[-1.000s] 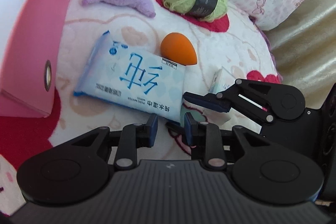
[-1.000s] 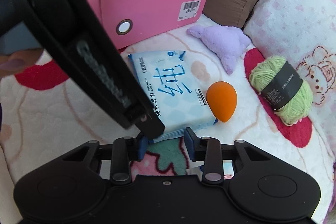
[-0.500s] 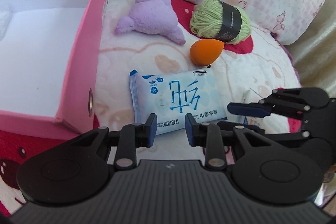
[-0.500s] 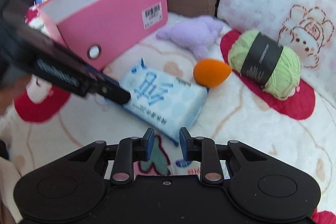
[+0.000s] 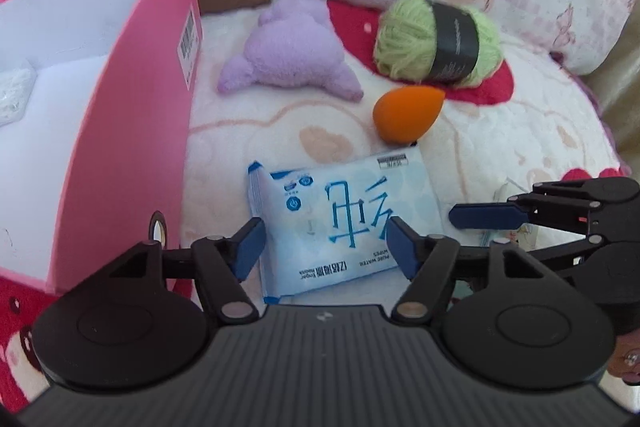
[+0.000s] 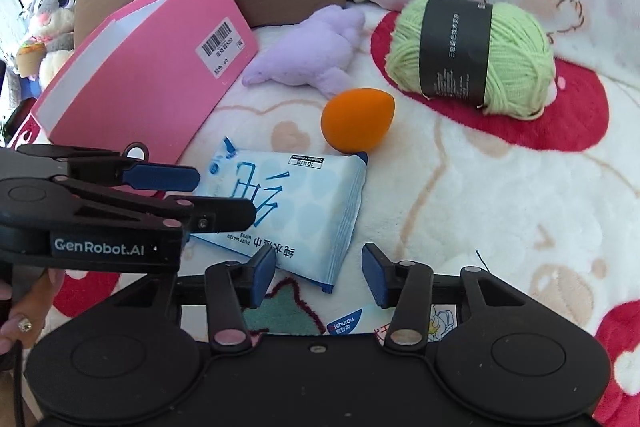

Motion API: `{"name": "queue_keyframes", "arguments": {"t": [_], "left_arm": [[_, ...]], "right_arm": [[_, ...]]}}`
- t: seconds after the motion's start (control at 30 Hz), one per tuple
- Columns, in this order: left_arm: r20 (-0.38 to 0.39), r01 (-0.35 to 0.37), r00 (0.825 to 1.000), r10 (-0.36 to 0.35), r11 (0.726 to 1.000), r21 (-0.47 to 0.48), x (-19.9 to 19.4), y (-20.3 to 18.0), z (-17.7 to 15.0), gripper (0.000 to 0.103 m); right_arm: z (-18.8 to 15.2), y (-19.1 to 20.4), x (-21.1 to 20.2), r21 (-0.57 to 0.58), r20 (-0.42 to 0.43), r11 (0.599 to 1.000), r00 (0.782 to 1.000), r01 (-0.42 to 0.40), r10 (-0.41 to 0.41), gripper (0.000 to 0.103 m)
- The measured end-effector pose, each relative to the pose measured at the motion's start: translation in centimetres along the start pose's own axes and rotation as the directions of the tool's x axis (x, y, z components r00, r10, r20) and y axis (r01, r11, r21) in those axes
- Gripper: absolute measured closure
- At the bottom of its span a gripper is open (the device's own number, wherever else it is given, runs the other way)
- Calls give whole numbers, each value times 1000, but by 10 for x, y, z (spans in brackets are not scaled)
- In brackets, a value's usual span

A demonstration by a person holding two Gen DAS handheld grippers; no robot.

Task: Organize objects
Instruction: 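Close the right gripper on the wet-wipe pack edge, then lift the wet-wipe pack with the right gripper toward the pink box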

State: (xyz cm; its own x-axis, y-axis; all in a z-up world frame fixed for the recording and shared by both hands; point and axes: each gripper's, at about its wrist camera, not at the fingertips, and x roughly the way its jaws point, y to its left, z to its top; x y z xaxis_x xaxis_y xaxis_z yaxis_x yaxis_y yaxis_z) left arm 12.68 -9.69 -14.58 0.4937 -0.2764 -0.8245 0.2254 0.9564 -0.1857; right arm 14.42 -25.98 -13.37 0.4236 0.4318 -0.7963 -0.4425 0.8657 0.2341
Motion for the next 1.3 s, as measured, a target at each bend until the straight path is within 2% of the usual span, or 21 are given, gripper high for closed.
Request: {"name": "queue_keyframes", "arguments": {"t": [0.03, 0.07, 0.13, 0.17, 0.2, 0.27, 0.37, 0.43, 0.57, 0.67, 0.77, 0.87, 0.97, 1.03, 1.17, 1.3], "left_arm": [[-28, 11, 1000, -10, 1000, 2, 3, -1, 3, 30], [-37, 17, 999, -17, 1000, -12, 5, 0, 5, 29], [-46, 39, 998, -41, 998, -44, 6, 2, 7, 31], [-47, 52, 997, -55, 997, -55, 6, 4, 7, 33], [-43, 54, 997, -57, 996, -64, 5, 5, 6, 37], [-30, 35, 999, -37, 998, -54, 2, 5, 5, 59], [-40, 56, 997, -58, 997, -60, -2, 7, 3, 70], [-79, 99, 991, -104, 993, -66, -5, 7, 1, 70], [-66, 92, 994, -93, 996, -10, -8, -2, -2, 70], [-77, 90, 993, -94, 994, -55, -3, 3, -1, 70], [-91, 71, 993, -76, 996, -52, 2, 7, -1, 79], [-83, 75, 994, -77, 997, -29, -1, 5, -1, 85], [-69, 96, 993, -96, 995, -6, -5, 5, -4, 86], [-65, 126, 990, -127, 992, -19, -8, 8, -5, 86], [-70, 184, 979, -191, 977, -106, -3, 27, -2, 86], [-61, 197, 977, -203, 977, -81, -15, 24, 0, 86]], "right_arm": [[-1, 0, 1, -5, 1, 1000, 1000, -3, 3, 50], [-2, 1, 1, -5, 5, 1000, 1000, -5, 5, 56], [-3, 0, -2, 22, 9, 999, 1000, -25, 25, 64], [-3, 1, -2, 24, 8, 999, 1000, -29, 29, 64], [-3, 3, -2, 12, 9, 1000, 1000, -25, 24, 64], [-5, 4, -4, -7, 2, 1000, 1000, -22, 22, 65], [-6, 5, -8, -7, -17, 1000, 999, -27, 27, 65], [-9, 6, -14, 2, -27, 1000, 1000, -14, 14, 65], [-13, 7, -21, 40, -37, 999, 999, 1, 1, 63], [-13, 5, -17, 63, -35, 998, 999, 9, -7, 62], [-12, 0, -13, 107, -27, 994, 1000, 6, -3, 62], [-12, -1, -10, 91, -18, 996, 1000, 3, -1, 63], [-14, -1, -5, 78, -10, 997, 1000, 3, -3, 63], [-14, 1, -5, 67, -9, 998, 1000, 12, -12, 63], [-13, 9, -7, 67, -5, 997, 999, 43, -43, 64], [-16, 18, -16, 21, -4, 998, 998, 64, -64, 64]]}}
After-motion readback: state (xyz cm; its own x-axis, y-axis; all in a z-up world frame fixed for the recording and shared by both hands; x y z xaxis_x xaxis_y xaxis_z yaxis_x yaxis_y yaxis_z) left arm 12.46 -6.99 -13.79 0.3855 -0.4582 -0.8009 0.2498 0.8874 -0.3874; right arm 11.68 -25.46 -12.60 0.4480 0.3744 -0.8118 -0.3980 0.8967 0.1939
